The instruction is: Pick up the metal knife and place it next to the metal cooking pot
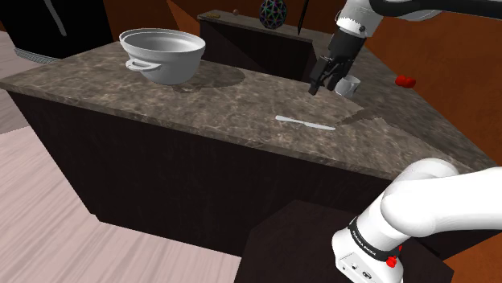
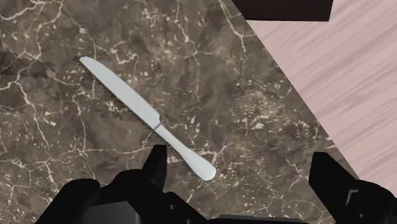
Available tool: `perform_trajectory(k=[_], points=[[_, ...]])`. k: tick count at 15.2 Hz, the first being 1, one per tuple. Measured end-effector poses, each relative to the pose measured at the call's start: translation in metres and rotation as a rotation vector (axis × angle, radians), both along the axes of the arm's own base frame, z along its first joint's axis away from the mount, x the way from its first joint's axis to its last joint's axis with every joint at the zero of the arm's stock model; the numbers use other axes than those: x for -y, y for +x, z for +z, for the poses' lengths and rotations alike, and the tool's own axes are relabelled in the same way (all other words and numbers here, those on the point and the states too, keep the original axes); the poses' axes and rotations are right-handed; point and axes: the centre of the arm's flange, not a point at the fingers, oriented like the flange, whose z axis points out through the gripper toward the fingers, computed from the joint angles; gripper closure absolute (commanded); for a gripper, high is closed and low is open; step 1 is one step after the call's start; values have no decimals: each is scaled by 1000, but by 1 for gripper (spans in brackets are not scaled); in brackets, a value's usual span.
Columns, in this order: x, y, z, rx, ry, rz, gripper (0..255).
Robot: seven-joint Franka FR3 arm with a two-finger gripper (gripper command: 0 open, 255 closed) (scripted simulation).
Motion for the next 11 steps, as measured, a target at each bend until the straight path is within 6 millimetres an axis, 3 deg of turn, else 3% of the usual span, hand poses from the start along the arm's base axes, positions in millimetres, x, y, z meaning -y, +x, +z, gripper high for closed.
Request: perform_trajectory(k=[3,11], points=[[9,0,-15,14,-6,63,0],[65,16,-98,111,-47,491,0]])
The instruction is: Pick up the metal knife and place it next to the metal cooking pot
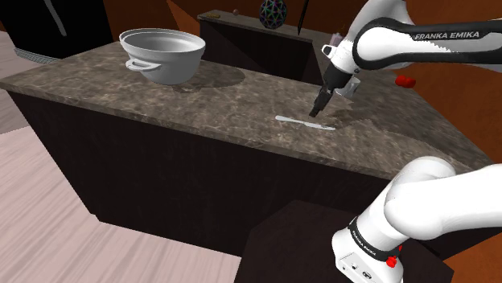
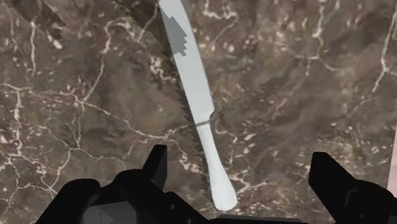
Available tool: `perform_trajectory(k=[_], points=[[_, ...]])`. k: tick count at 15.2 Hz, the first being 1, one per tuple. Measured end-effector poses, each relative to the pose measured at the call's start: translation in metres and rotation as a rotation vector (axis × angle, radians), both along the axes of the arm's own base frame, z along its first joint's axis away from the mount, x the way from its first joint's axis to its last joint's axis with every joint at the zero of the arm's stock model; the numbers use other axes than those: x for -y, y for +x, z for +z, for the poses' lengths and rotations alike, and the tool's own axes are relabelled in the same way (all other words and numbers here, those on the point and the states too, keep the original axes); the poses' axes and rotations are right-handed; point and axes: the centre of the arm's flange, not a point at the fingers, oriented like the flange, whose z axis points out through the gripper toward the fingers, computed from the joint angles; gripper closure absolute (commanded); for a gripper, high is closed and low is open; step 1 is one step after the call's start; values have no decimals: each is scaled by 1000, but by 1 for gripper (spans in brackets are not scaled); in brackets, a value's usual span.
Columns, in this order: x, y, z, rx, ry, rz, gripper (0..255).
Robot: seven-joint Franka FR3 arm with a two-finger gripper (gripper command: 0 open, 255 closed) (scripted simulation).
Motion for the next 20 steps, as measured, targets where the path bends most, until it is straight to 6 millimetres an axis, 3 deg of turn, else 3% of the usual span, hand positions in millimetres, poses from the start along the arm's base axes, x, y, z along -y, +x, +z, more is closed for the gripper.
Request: perform_trajectory(k=[3,10,17,18,20], points=[[17,10,-29,33,-14,143,0],[15,19,-67,41,-19,177,0],[15,21,-72,42,-19,177,0],[15,21,-72,42,-19,177,255],[14,22,-68,49,-19,178,255]])
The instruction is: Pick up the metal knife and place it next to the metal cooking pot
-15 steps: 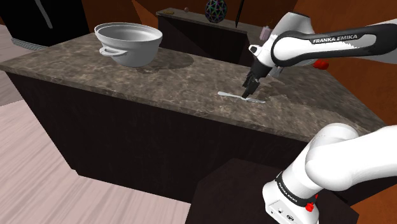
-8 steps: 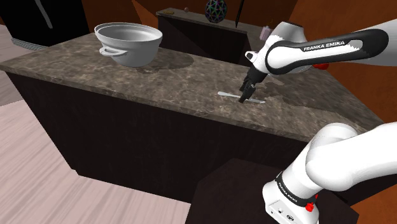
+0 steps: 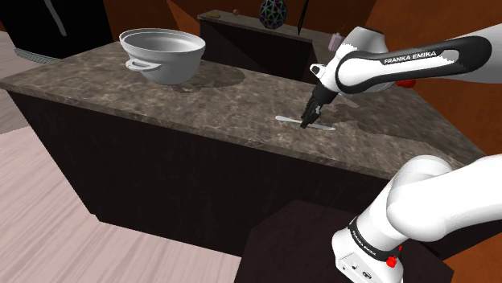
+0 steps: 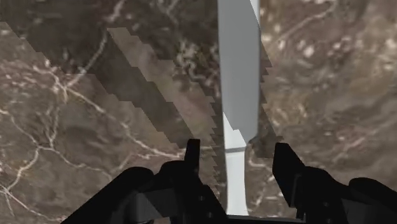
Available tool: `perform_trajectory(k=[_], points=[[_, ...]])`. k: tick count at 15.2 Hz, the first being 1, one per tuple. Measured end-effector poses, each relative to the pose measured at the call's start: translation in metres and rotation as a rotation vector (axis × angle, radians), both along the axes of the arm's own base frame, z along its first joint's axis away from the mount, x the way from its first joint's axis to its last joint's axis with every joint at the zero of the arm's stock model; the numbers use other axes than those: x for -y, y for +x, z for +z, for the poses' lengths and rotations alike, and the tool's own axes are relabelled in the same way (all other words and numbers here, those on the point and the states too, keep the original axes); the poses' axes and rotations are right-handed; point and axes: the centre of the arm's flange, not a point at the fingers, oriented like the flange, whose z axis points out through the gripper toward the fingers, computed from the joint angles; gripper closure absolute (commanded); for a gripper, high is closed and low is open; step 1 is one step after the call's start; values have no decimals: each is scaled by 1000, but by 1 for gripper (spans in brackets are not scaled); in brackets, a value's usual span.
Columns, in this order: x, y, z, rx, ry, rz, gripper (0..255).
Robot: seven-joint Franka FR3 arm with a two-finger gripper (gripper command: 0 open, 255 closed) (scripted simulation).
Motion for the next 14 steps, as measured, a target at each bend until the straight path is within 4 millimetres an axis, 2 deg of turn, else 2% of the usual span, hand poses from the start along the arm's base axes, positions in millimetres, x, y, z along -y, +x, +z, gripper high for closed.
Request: perform_trajectory(k=[9,14], points=[[0,1,3,3,-1,0,255],[1,0,24,-6,-1,-1,255]])
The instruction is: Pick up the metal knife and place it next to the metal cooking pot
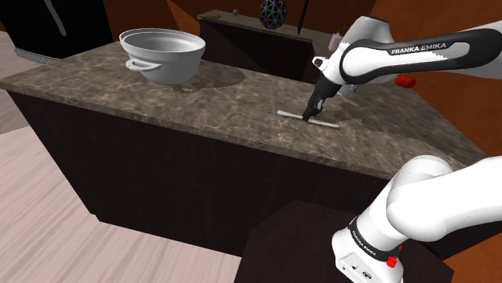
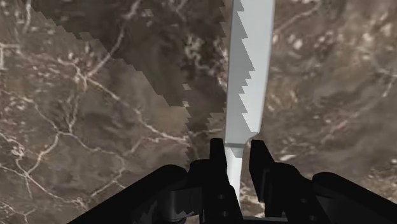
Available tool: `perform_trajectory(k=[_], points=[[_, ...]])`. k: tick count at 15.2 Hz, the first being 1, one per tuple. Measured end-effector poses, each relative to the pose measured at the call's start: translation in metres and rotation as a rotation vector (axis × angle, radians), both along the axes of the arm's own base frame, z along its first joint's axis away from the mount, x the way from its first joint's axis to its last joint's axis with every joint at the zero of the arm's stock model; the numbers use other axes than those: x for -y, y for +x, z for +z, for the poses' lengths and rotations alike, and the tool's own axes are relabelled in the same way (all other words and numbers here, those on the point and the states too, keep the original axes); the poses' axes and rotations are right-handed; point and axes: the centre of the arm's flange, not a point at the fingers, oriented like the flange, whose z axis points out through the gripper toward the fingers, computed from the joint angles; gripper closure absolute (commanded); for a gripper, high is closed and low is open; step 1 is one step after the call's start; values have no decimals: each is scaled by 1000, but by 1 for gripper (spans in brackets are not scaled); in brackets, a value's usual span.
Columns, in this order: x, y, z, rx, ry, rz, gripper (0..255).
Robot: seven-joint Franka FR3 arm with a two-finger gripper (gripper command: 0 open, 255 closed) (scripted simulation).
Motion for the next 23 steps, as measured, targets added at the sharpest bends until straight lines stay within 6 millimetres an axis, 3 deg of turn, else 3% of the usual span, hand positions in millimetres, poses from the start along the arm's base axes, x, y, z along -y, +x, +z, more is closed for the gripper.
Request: perform_trajectory(k=[23], points=[[-1,0,119,0,0,0,255]])
